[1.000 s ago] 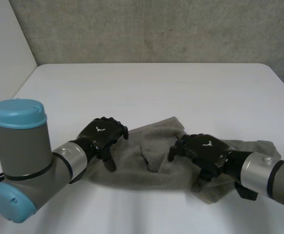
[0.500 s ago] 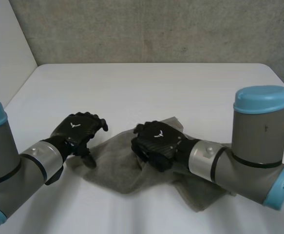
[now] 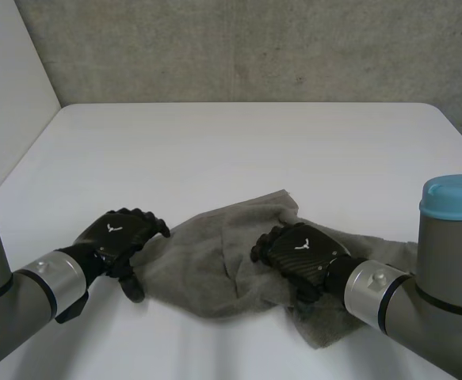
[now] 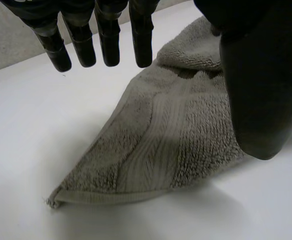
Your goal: Fold the towel.
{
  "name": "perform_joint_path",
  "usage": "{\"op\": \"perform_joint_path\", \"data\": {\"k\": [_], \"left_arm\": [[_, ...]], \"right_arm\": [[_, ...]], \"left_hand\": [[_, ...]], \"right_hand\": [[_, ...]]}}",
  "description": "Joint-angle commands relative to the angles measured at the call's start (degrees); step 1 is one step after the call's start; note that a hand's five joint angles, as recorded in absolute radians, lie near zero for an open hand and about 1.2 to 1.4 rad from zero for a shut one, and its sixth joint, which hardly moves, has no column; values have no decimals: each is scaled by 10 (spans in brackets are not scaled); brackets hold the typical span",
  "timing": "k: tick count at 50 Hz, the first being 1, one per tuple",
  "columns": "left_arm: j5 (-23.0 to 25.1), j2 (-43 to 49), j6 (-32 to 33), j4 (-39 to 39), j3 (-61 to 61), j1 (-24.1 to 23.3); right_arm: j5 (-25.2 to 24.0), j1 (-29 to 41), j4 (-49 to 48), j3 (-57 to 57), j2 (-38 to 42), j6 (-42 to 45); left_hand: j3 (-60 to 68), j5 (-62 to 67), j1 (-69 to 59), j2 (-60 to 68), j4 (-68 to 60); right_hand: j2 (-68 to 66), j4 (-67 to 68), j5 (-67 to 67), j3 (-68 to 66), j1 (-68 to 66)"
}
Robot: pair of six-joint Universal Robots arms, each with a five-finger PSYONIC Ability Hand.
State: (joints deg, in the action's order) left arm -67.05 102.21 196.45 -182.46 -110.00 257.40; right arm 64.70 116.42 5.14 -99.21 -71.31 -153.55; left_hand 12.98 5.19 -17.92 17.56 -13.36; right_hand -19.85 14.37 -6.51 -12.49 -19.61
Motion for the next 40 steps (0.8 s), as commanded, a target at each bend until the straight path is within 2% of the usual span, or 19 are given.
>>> {"op": "perform_joint_path", "data": {"k": [1, 4, 6, 7, 8, 9, 10, 11, 17, 22, 32, 40], "left_arm": [[3, 1, 2, -2, -7, -2], [3, 2, 3, -6, -11, -3], [3, 4, 5, -10, -12, -2], [3, 6, 6, -16, -12, -1], [3, 6, 6, -16, -12, -1], [3, 8, 7, -23, -12, -1], [3, 8, 7, -23, -12, -1], [3, 8, 8, -32, -12, 0], [3, 30, 8, -61, -11, -1], [2, 39, 9, -78, -7, -2], [-2, 65, 10, -105, 8, -7], [-2, 92, 10, -107, 19, -37]], "right_arm": [[-5, 45, -34, 9, 25, -17], [-3, 60, -56, 16, 45, -17], [-1, 64, -65, 29, 67, -18], [-1, 64, -65, 29, 67, -18], [-1, 63, -68, 37, 78, -18], [-1, 63, -68, 37, 78, -18], [-1, 59, -72, 48, 86, -19], [0, 56, -80, 59, 93, -21], [19, 30, -100, 99, 111, -63], [35, -23, -102, 134, 131, -121], [37, -40, -103, 138, 144, -137], [39, -48, -103, 156, 167, -158]], "left_hand": [[-30, -6, 33, -30, 34], [-30, -8, 35, -31, 34], [-30, -9, 37, -33, 34], [-30, -9, 37, -33, 34], [-30, -9, 37, -33, 34], [-30, -9, 37, -33, 34], [-30, -9, 37, -33, 34], [-30, -9, 37, -33, 34], [-30, -14, 42, -38, 34], [-30, -14, 42, -38, 34], [-30, -8, 35, -31, 34], [-30, -3, 30, -26, 34]], "right_hand": [[17, -44, -16, 25, 15], [-50, -44, -84, 25, -53], [-186, -44, -219, 25, -188], [-187, -44, -220, 25, -189], [-351, -44, -385, 25, -354], [-353, -44, -387, 25, -356], [-515, -44, -548, 25, -517], [-601, -44, -634, 25, -603], [-601, -44, -635, 25, -604], [-601, -44, -635, 25, -604], [-601, -44, -635, 25, -604], [-601, -44, -635, 25, -604]]}}
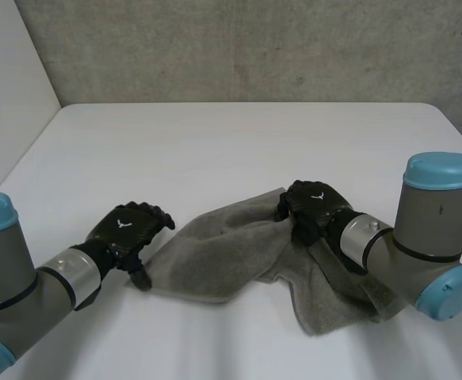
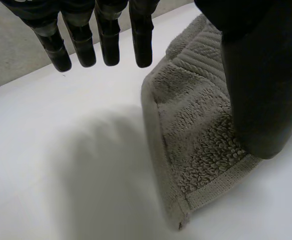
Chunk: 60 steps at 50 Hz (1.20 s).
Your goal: Fold the towel.
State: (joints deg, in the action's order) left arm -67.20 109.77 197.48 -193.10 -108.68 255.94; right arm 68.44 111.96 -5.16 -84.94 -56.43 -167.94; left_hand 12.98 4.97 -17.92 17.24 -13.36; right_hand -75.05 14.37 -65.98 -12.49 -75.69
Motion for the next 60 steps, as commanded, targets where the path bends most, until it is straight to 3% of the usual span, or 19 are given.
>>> {"op": "perform_joint_path", "data": {"k": [1, 22, 27, 30, 31, 32, 34, 35, 36, 48, 55, 56, 57, 58, 60], "left_arm": [[0, 16, 0, 0, 6, -29], [-7, -4, 0, -25, -31, -63], [-35, 16, 0, -32, -9, -83], [-58, 40, 0, -31, 16, -105], [-64, 50, -1, -31, 28, -118], [-64, 50, -1, -31, 28, -118], [-69, 60, -2, -29, 50, -135], [-69, 60, -2, -29, 51, -135], [-70, 65, -2, -25, 63, -140], [-74, 80, -11, 5, 97, -135], [-79, -27, -45, 40, 91, -68], [-79, -27, -45, 41, 91, -68], [-76, -45, -60, 44, 88, -63], [-75, -58, -74, 46, 86, -60], [-74, -68, -86, 46, 84, -58]], "right_arm": [[3, -3, 0, 17, 22, -16], [8, -1, 2, 51, 49, -54], [7, 0, 4, 50, 45, -55], [7, 0, 5, 48, 44, -55], [7, 0, 5, 48, 44, -55], [7, 0, 5, 48, 43, -55], [7, 0, 5, 47, 41, -55], [7, 0, 5, 46, 40, -55], [7, 0, 5, 45, 39, -55], [2, -3, 6, 50, 19, -54], [7, -15, 3, 108, 26, -47], [9, -26, 13, 137, 41, -47], [16, -42, 34, 155, 56, -39], [16, -42, 34, 155, 56, -39], [44, -56, 88, 157, 54, 6]], "left_hand": [[-30, 0, 30, -23, 34], [-30, 5, 25, -18, 34], [-30, 35, -5, 12, 34], [-30, 149, -120, 127, 34], [-30, 251, -221, 228, 34], [-30, 252, -222, 229, 34], [-30, 510, -480, 487, 34], [-30, 511, -481, 488, 34], [-30, 647, -618, 625, 34], [-30, 650, -621, 628, 34], [-30, 650, -621, 628, 34], [-30, 650, -621, 628, 34], [-30, 650, -621, 628, 34], [-30, 650, -621, 628, 34], [-30, 650, -621, 628, 34]], "right_hand": [[-49, -44, -40, 25, -43], [-49, -44, -40, 25, -43], [-49, -44, -40, 25, -43], [-49, -44, -40, 25, -43], [-49, -44, -40, 25, -43], [-49, -44, -40, 25, -43], [-49, -44, -40, 25, -43], [-49, -44, -40, 25, -43], [-49, -44, -40, 25, -43], [-49, -44, -40, 25, -43], [-49, -44, -40, 25, -43], [-2, -44, 7, 25, 5], [129, -44, 138, 25, 135], [130, -44, 139, 25, 136], [630, -44, 640, 25, 637]]}}
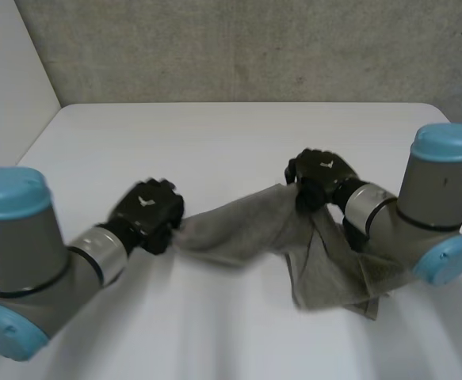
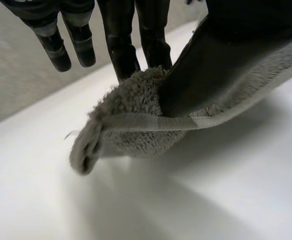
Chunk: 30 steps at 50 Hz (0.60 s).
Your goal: Fold the towel.
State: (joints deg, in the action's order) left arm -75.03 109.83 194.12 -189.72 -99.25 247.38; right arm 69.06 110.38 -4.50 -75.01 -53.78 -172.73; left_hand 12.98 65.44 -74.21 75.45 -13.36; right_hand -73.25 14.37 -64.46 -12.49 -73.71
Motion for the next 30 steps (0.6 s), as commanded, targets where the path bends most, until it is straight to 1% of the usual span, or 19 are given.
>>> {"op": "perform_joint_path", "data": {"k": [1, 3, 4, 5, 6, 8, 9, 10, 11, 13, 14, 16, 17, 19, 20, 22, 24, 28, 30], "left_arm": [[4, -76, -62, 13, -14, 28], [4, -78, -68, 13, -19, 28], [4, -78, -71, 13, -23, 27], [4, -78, -71, 13, -23, 27], [5, -76, -72, 12, -25, 24], [5, -74, -72, 12, -26, 22], [5, -73, -73, 12, -26, 23], [5, -73, -73, 12, -26, 23], [5, -71, -73, 11, -26, 24], [5, -65, -73, 11, -25, 23], [5, -56, -73, 11, -22, 25], [5, -49, -73, 11, -18, 27], [5, -45, -73, 11, -16, 29], [5, -43, -73, 10, -14, 32], [4, -42, -74, 10, -10, 34], [4, -42, -74, 10, -9, 35], [3, -40, -74, 10, -6, 38], [3, -34, -74, 10, -2, 53], [3, -32, -75, 10, 1, 56]], "right_arm": [[38, -40, 82, 58, 27, 54], [45, -39, 99, 41, 7, 75], [49, -39, 99, 14, -18, 87], [50, -38, 90, -16, -47, 87], [50, -38, 90, -16, -48, 87], [49, -40, 67, -82, -108, 86], [49, -40, 67, -82, -108, 86], [48, -41, 60, -111, -139, 86], [48, -41, 60, -111, -139, 86], [44, -41, 56, -172, -200, 86], [44, -41, 56, -172, -201, 86], [24, -41, 55, -236, -257, 92], [24, -41, 55, -236, -258, 93], [-3, -41, 58, -289, -296, 95], [-3, -41, 58, -290, -296, 95], [-23, -44, 63, -330, -318, 99], [-30, -46, 64, -347, -328, 106], [-31, -48, 67, -373, -338, 133], [-31, -48, 78, -391, -343, 164]], "left_hand": [[-30, 46, -58, 45, 34], [-30, 46, -58, 45, 34], [-30, 46, -58, 45, 34], [-30, 46, -58, 45, 34], [-30, 46, -58, 45, 34], [-30, 46, -58, 45, 34], [-30, 46, -58, 45, 34], [-30, 46, -58, 45, 34], [-30, 46, -58, 45, 34], [-30, 46, -58, 45, 34], [-30, 46, -58, 45, 34], [-30, 46, -58, 45, 34], [-30, 46, -58, 45, 34], [-30, 46, -58, 45, 34], [-30, 46, -58, 45, 34], [-30, 46, -58, 45, 34], [-30, 46, -58, 45, 34], [-30, 46, -58, 45, 34], [-30, 46, -58, 45, 34]], "right_hand": [[615, -44, 627, 25, 619], [633, -44, 645, 25, 637], [633, -44, 645, 25, 637], [633, -44, 645, 25, 637], [633, -44, 645, 25, 637], [633, -44, 645, 25, 637], [633, -44, 645, 25, 637], [633, -44, 645, 25, 637], [633, -44, 645, 25, 637], [633, -44, 645, 25, 637], [633, -44, 645, 25, 637], [633, -44, 645, 25, 637], [633, -44, 645, 25, 637], [633, -44, 645, 25, 637], [633, -44, 645, 25, 637], [536, -44, 548, 25, 541], [509, -44, 521, 25, 514], [502, -44, 514, 25, 507], [499, -44, 511, 25, 503]]}}
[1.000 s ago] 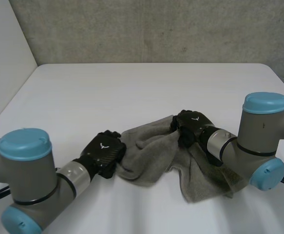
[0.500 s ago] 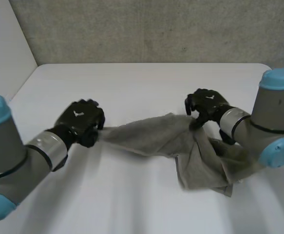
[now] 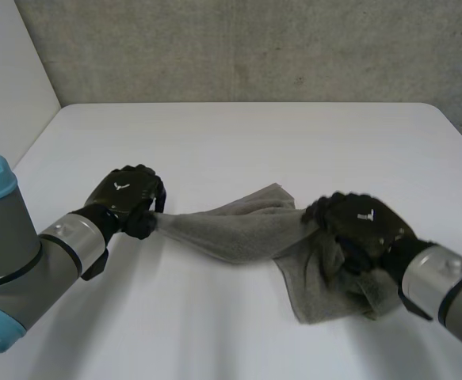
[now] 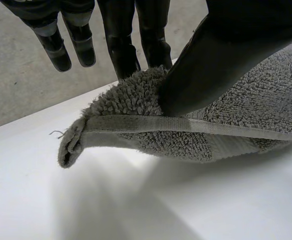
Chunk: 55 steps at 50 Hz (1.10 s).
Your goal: Fold the towel.
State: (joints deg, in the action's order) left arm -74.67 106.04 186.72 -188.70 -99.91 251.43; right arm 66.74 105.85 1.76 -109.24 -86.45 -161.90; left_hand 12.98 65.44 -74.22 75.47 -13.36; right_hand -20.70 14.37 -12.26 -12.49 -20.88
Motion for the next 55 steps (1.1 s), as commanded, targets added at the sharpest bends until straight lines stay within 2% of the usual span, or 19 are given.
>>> {"op": "perform_joint_path", "data": {"k": [1, 9, 23, 25, 26, 28, 29, 30, 34, 38, 47, 49, 50, 52, 55], "left_arm": [[0, 8, -1, 0, 9, 17], [0, 12, -3, 0, 13, 21], [-1, 12, -7, 9, 14, 21], [0, 10, -14, 16, 13, 21], [0, 10, -14, 16, 13, 21], [1, 9, -20, 18, 13, 21], [1, 8, -24, 18, 13, 21], [1, 6, -29, 18, 11, 25], [1, 2, -30, 18, 9, 31], [1, -9, -30, 25, 2, 35], [4, -13, -27, 40, -6, 47], [4, -6, -25, 38, 11, 51], [4, -6, -25, 38, 11, 51], [2, 18, -26, 36, 67, 52], [-1, 43, -31, 40, 112, 51]], "right_arm": [[-7, -3, 16, -48, -16, 56], [-13, 1, 28, -67, -5, 80], [-7, 8, -55, -31, 134, 111], [-6, 8, -61, -13, 167, 112], [-6, 8, -62, -13, 167, 112], [-7, 7, -62, -2, 179, 114], [-7, 7, -62, -2, 179, 114], [-10, 4, -62, 1, 177, 115], [-14, 3, -57, 2, 165, 114], [-15, 0, -29, -2, 95, 111], [-63, -22, 66, 40, 88, 139], [-80, -42, 93, 88, 106, 169], [-80, -43, 93, 88, 106, 169], [-72, -41, 117, 191, 147, 187], [-72, -37, 133, 259, 168, 186]], "left_hand": [[-30, 46, -58, 45, 34], [-30, 46, -58, 45, 34], [-30, 46, -58, 45, 34], [-30, 46, -58, 45, 34], [-30, 46, -58, 45, 34], [-30, 46, -58, 45, 34], [-30, 46, -58, 45, 34], [-30, 46, -58, 45, 34], [-30, 46, -58, 45, 34], [-30, 46, -58, 45, 34], [-30, 46, -58, 45, 34], [-30, 46, -58, 45, 34], [-30, 46, -58, 45, 34], [-30, 46, -58, 45, 34], [-30, 46, -58, 45, 34]], "right_hand": [[-27, -44, -11, 25, -25], [-38, -44, -23, 25, -37], [-67, -44, -52, 25, -65], [-172, -44, -157, 25, -171], [-173, -44, -157, 25, -171], [-447, -44, -432, 25, -446], [-449, -44, -433, 25, -447], [-592, -44, -576, 25, -590], [-593, -44, -577, 25, -591], [-593, -44, -577, 25, -591], [-593, -44, -577, 25, -591], [-593, -44, -577, 25, -591], [-593, -44, -577, 25, -591], [-593, -44, -577, 25, -591], [-593, -44, -577, 25, -591]]}}
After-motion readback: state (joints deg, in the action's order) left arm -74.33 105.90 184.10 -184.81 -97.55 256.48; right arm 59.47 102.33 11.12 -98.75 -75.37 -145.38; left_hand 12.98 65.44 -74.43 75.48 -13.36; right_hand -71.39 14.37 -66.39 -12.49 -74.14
